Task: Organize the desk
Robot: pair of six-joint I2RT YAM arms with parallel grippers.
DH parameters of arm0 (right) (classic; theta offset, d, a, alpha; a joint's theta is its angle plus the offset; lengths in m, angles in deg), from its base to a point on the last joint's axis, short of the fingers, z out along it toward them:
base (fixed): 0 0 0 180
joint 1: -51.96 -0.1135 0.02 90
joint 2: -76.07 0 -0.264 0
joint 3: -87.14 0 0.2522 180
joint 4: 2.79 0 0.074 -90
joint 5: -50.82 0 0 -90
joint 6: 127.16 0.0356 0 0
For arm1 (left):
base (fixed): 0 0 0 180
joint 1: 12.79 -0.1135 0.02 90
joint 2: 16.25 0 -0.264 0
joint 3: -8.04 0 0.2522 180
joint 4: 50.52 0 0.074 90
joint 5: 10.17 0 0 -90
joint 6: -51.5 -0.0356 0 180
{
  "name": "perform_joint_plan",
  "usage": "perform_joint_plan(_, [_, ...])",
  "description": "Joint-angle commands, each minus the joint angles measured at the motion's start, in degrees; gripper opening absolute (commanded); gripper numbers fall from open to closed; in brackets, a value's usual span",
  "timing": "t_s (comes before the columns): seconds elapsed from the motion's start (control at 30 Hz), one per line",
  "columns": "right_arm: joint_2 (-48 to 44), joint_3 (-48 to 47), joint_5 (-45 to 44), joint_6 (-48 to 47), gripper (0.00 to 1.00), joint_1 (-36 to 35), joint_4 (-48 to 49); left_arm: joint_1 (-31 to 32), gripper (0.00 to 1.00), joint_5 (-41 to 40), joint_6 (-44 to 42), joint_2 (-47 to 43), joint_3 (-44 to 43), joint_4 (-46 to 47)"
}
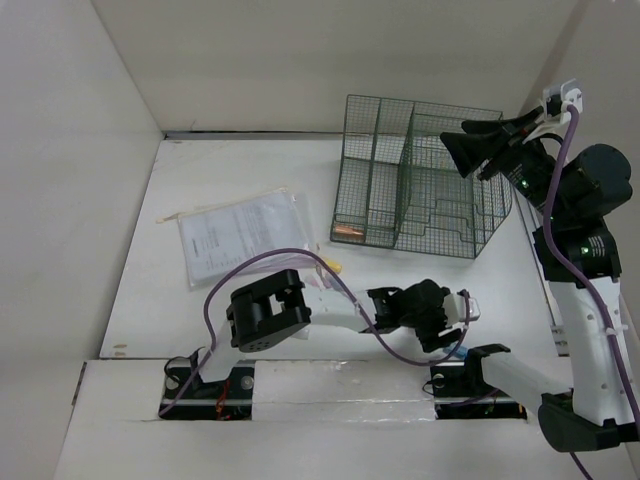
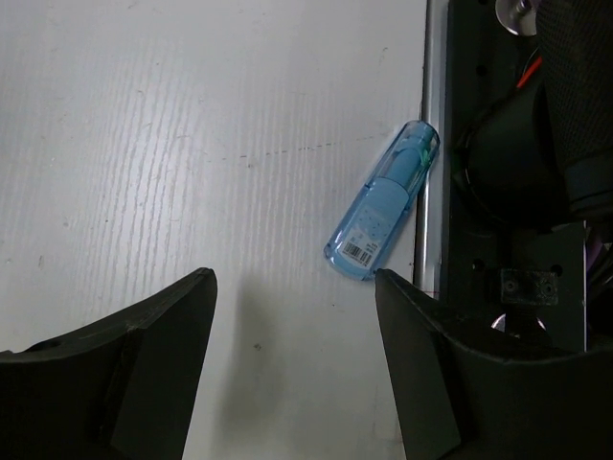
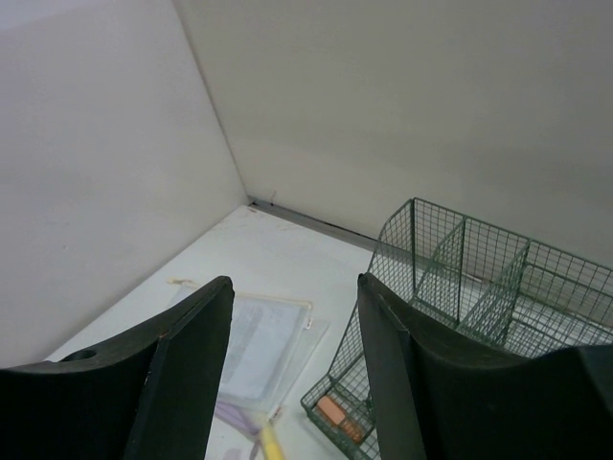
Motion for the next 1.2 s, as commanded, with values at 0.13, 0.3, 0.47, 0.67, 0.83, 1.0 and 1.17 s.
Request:
perform_joint_plan(0.13, [-0.28,0.88,2.45,0.15,0.60,0.36,3.63,1.14,0.63,4.08,-4.12,2.06,-3.16,1.38])
perform_joint_plan(0.3, [0.42,1.41,3.07,0.50,0.60,0.36,4.16,1.67,0.63,5.66,-4.47,3.65,-4.83,1.90])
perform_joint_plan(0.47, [0.42,2.11,3.42,0.68,0.60,0.36,4.78,2.81,0.63,5.23,-5.96,6.28,-7.38,1.03])
perform_joint_plan(0.67, [-0.02,2.55,3.07,0.68,0.60,0.36,5.21,3.34,0.55,2.77,-7.11,9.27,-8.97,1.19])
perform_joint_plan(0.83, [-0.81,3.43,2.71,1.47,0.59,0.36,5.92,3.34,0.29,1.00,-7.02,10.15,-8.44,2.96])
perform_joint_plan(1.0, [-1.86,3.87,1.93,1.91,0.59,0.36,6.18,3.34,0.02,-2.95,-7.20,9.28,-5.46,4.45])
perform_joint_plan(1.17, [-3.18,5.36,1.05,2.35,0.59,0.36,6.97,2.11,0.00,-7.17,-4.40,5.42,1.30,7.09])
